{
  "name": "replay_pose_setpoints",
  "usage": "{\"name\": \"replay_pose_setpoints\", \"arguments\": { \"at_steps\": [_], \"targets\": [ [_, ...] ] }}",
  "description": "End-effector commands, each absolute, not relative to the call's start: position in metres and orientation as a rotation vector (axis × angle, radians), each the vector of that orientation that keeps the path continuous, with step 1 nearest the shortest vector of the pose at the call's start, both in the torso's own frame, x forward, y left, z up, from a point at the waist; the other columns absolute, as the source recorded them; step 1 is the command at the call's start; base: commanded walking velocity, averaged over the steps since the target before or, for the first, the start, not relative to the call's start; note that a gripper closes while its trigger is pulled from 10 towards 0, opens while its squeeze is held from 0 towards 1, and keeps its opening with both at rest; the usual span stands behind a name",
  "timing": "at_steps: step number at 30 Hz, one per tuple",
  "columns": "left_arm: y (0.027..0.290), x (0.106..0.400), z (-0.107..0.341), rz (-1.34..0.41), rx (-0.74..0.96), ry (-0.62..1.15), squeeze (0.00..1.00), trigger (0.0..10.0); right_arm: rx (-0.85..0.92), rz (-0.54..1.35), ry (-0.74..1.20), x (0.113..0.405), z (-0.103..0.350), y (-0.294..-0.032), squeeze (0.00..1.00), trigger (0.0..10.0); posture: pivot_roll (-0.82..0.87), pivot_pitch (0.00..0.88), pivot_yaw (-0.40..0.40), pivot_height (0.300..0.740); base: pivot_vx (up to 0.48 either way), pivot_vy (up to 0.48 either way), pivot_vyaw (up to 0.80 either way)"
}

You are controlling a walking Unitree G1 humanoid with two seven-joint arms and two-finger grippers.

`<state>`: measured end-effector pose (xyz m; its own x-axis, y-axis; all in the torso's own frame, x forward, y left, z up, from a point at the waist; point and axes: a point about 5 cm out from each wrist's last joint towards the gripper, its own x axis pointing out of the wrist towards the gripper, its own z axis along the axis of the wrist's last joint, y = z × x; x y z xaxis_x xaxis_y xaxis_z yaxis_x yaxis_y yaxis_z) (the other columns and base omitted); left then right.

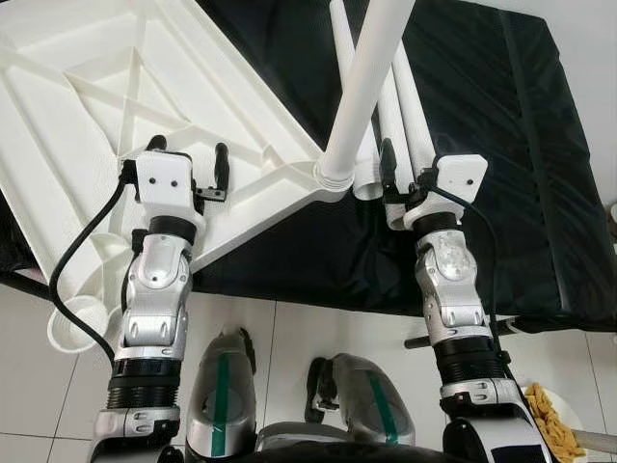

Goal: Building children table

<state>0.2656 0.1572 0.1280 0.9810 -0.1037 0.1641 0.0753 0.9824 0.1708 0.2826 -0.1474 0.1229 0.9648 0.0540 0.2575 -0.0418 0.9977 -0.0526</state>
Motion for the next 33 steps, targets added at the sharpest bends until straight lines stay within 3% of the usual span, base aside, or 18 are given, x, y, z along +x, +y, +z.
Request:
{"name": "replay_pose_setpoints", "arguments": {
  "at_steps": [1,15,19,33],
  "targets": [
    [0.1556,0.2639,0.1275,-0.092,0.172,-0.17,0.0,10.0,-0.057,0.047,-0.261,0.2804,0.1214,-0.1476,0.0,10.0,0.11,0.072,-0.054,0.74,0.0,0.0,0.0],
    [0.1594,0.2635,0.1254,-0.078,0.106,-0.142,0.0,10.0,-0.056,0.049,-0.252,0.2798,0.1197,-0.1469,0.0,10.0,0.12,0.083,-0.055,0.74,0.0,0.06,0.0],
    [0.1599,0.2641,0.1257,-0.075,0.106,-0.139,0.0,10.0,-0.056,0.05,-0.251,0.2808,0.1196,-0.146,0.0,10.0,0.12,0.081,-0.056,0.74,0.0,0.367,0.0],
    [0.1559,0.2658,0.1289,-0.073,0.155,-0.165,0.0,10.0,-0.056,0.055,-0.255,0.2845,0.1209,-0.1444,0.0,10.0,0.12,0.075,-0.062,0.74,0.0,0.0,0.0]
  ]
}}
